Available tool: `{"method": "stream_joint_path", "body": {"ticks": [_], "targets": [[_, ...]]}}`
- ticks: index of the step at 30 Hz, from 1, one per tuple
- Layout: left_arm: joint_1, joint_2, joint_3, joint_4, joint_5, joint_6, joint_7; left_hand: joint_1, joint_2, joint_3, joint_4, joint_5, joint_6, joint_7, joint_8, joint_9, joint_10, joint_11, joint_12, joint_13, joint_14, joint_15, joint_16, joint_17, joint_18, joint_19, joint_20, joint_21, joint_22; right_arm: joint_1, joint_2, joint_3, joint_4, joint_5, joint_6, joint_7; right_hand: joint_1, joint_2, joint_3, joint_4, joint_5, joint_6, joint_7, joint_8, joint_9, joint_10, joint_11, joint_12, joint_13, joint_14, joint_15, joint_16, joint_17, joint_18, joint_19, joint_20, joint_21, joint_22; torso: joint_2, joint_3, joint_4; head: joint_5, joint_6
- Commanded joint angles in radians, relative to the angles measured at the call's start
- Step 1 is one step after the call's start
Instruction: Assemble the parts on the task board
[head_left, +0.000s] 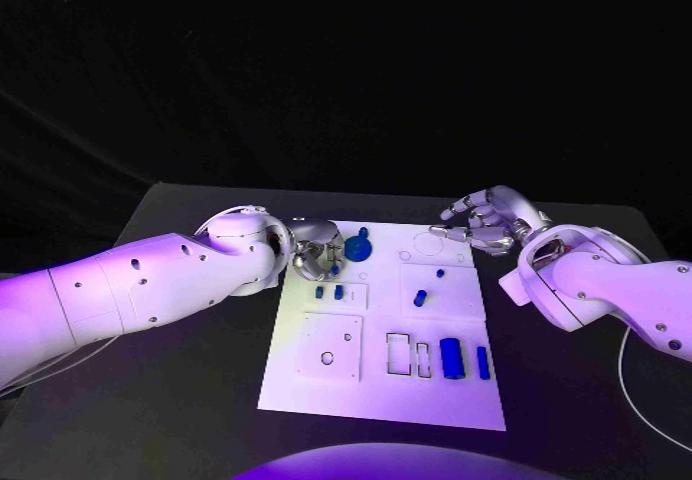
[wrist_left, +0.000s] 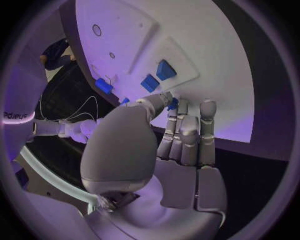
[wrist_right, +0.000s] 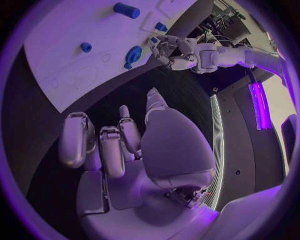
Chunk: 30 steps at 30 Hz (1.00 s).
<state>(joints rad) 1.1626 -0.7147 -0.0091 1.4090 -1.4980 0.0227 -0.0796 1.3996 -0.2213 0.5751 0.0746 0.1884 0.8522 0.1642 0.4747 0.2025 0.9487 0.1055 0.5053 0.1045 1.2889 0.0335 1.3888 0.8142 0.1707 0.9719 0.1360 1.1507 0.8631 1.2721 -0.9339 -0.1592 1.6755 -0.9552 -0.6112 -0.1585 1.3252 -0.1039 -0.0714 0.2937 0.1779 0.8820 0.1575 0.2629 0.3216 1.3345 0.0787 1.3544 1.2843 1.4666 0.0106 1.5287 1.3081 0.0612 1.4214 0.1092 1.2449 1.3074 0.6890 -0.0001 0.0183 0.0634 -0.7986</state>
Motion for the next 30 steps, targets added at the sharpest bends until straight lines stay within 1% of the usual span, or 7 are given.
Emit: {"method": "stream_joint_path", "body": {"ticks": [1,6,7,9,10,21,30], "targets": [[-0.001,0.000,0.000,0.000,-0.002,0.004,-0.005,-0.007,-0.008,-0.001,0.007,0.003,-0.008,0.001,-0.006,-0.001,-0.010,0.003,-0.007,-0.002,-0.005,0.005,-0.004,-0.004,-0.006,-0.003,0.003,-0.004,-0.001,-0.001,0.000,0.000,0.000,-0.011,0.001,0.006,0.000,0.012,-0.006,-0.001,-0.001,-0.004,-0.001,0.005,0.001,-0.002,-0.004,-0.005,-0.001,0.074,-0.009,-0.005,0.124,0.013,-0.006,-0.003,-0.006,0.071,0.000,0.0000,0.0001,0.000,0.000],[-0.001,-0.001,0.000,-0.001,-0.002,0.006,-0.010,-0.007,-0.015,-0.002,0.009,0.004,-0.033,0.005,-0.021,-0.005,-0.030,0.010,-0.025,-0.008,-0.006,0.010,-0.004,-0.007,-0.006,-0.001,0.008,-0.008,-0.005,-0.001,0.000,0.000,-0.001,-0.015,-0.001,0.001,-0.001,0.011,-0.008,-0.001,-0.001,-0.005,-0.001,0.005,0.001,-0.006,-0.004,-0.008,-0.006,0.072,-0.009,-0.008,0.116,0.016,-0.011,-0.003,-0.017,0.064,0.000,0.0002,0.0001,0.000,-0.001],[-0.001,-0.001,0.000,-0.002,-0.002,0.006,-0.012,-0.009,-0.018,-0.003,0.010,0.003,-0.047,0.008,-0.030,-0.007,-0.033,0.012,-0.029,-0.010,-0.005,0.013,-0.002,-0.006,-0.006,0.002,0.010,-0.007,-0.003,-0.001,-0.001,0.000,-0.002,-0.016,-0.003,-0.001,-0.002,0.009,-0.011,-0.001,-0.001,-0.006,-0.001,0.006,0.001,-0.006,-0.004,-0.009,-0.006,0.071,-0.009,-0.009,0.113,0.017,-0.013,-0.003,-0.022,0.062,0.000,0.0001,-0.0001,0.000,-0.001],[-0.001,-0.001,0.000,-0.002,-0.003,0.006,-0.014,-0.009,-0.023,-0.005,0.011,0.003,-0.065,0.002,-0.039,-0.010,-0.038,0.015,-0.035,-0.012,-0.009,0.015,-0.004,-0.017,-0.005,-0.001,0.012,-0.011,-0.009,-0.001,-0.001,0.000,-0.003,-0.018,-0.004,-0.003,-0.003,0.008,-0.012,-0.001,-0.001,-0.006,-0.001,0.006,0.001,-0.007,-0.004,-0.010,-0.008,0.070,-0.009,-0.010,0.109,0.017,-0.015,-0.003,-0.026,0.060,0.000,-0.0002,-0.0003,0.000,0.000],[-0.001,-0.002,0.000,-0.002,-0.003,0.006,-0.016,-0.010,-0.025,-0.007,0.012,0.003,-0.068,0.003,-0.040,-0.010,-0.044,0.016,-0.039,-0.014,-0.011,0.016,-0.004,-0.021,-0.005,-0.002,0.012,-0.013,-0.010,-0.001,-0.001,0.000,-0.003,-0.019,-0.005,-0.003,-0.003,0.007,-0.013,-0.001,-0.001,-0.006,-0.001,0.006,0.001,-0.008,-0.004,-0.010,-0.008,0.070,-0.009,-0.011,0.106,0.018,-0.016,-0.003,-0.029,0.058,0.000,-0.0001,-0.0002,0.000,0.000],[-0.001,-0.009,0.000,-0.002,-0.002,-0.015,-0.015,-0.007,-0.027,-0.011,0.013,0.004,-0.074,0.005,-0.040,-0.008,-0.068,0.024,-0.055,-0.022,-0.016,0.023,-0.006,-0.033,-0.004,-0.005,0.017,-0.019,-0.018,-0.001,-0.004,0.000,-0.004,-0.020,-0.005,-0.005,-0.004,0.006,-0.014,-0.001,-0.001,-0.006,-0.001,0.006,0.001,-0.007,-0.004,-0.010,-0.007,0.069,-0.009,-0.012,0.105,0.018,-0.016,-0.003,-0.029,0.058,0.000,0.0003,-0.0001,0.001,0.001],[-0.001,-0.031,0.003,0.016,0.027,-0.059,0.011,-0.001,-0.025,-0.019,0.011,0.005,-0.078,-0.002,-0.037,-0.005,-0.098,0.032,-0.065,-0.027,-0.023,0.030,-0.006,-0.045,-0.002,-0.011,0.023,-0.026,-0.028,-0.001,-0.006,0.000,-0.005,-0.020,-0.001,-0.005,-0.004,0.006,-0.015,-0.001,-0.001,-0.006,-0.001,0.007,0.001,-0.008,-0.004,-0.011,-0.008,0.069,-0.009,-0.012,0.105,0.018,-0.017,-0.003,-0.031,0.057,0.000,-0.0003,-0.0004,0.001,0.003]]}}
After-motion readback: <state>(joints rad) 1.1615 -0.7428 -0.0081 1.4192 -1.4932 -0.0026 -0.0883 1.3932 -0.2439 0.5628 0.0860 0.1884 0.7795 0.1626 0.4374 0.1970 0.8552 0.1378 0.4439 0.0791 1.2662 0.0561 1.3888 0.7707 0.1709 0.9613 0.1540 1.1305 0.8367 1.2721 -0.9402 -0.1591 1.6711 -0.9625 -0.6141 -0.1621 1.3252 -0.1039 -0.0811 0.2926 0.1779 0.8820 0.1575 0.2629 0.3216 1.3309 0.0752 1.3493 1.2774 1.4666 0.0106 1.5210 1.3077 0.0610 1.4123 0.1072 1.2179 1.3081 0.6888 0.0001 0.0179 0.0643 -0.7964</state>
